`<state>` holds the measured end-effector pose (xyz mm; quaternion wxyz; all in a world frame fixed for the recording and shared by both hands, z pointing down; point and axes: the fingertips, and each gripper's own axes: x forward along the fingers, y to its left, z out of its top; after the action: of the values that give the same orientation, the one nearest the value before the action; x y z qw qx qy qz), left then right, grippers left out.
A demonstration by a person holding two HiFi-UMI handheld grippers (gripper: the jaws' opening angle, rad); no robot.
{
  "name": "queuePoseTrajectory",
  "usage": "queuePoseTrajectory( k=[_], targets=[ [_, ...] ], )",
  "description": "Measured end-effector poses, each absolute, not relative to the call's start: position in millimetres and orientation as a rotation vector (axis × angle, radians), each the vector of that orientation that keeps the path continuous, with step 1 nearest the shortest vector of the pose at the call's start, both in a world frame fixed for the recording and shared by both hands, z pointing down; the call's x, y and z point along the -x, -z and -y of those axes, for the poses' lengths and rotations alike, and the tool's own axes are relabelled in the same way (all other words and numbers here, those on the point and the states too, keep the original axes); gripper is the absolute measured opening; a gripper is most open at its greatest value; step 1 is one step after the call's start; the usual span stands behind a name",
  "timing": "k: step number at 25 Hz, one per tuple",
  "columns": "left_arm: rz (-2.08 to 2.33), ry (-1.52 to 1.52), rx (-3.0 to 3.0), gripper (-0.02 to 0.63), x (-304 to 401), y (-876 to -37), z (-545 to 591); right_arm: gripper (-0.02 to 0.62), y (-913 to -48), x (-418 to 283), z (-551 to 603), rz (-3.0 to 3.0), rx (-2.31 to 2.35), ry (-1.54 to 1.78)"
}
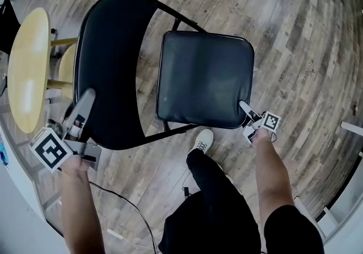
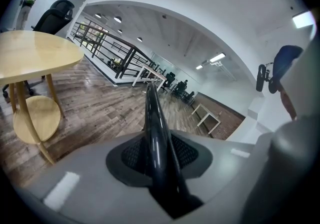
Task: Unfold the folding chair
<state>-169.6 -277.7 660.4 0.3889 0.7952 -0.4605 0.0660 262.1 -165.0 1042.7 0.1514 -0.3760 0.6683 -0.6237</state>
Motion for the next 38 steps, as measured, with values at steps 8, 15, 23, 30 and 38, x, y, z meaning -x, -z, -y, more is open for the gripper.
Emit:
queuePoseTrajectory(
  k=[8, 15, 23, 30, 38],
  targets=[
    [1.2, -0.194, -2.01, 0.107, 174, -665, 277, 0.29, -1021, -343, 129, -1.698, 1.525, 1.754],
    [1.239, -0.206, -2.012, 0.121, 171, -669, 277, 0.29, -978, -341, 94, -1.579, 1.616, 1.893],
    [1.312, -0.189, -1.985, 0.156, 188, -661, 270, 0.288, -873, -231, 126, -1.599, 1.341, 1.827],
    [1.35, -0.072, -2.009, 0.159, 199, -597, 268, 0.288, -748, -186, 142, -1.839, 1.211, 1.673],
    [1.258, -0.14, -2.14, 0.012, 177, -536, 210, 0.079, -601, -121, 112, -2.317, 1.226, 1.375]
  ],
)
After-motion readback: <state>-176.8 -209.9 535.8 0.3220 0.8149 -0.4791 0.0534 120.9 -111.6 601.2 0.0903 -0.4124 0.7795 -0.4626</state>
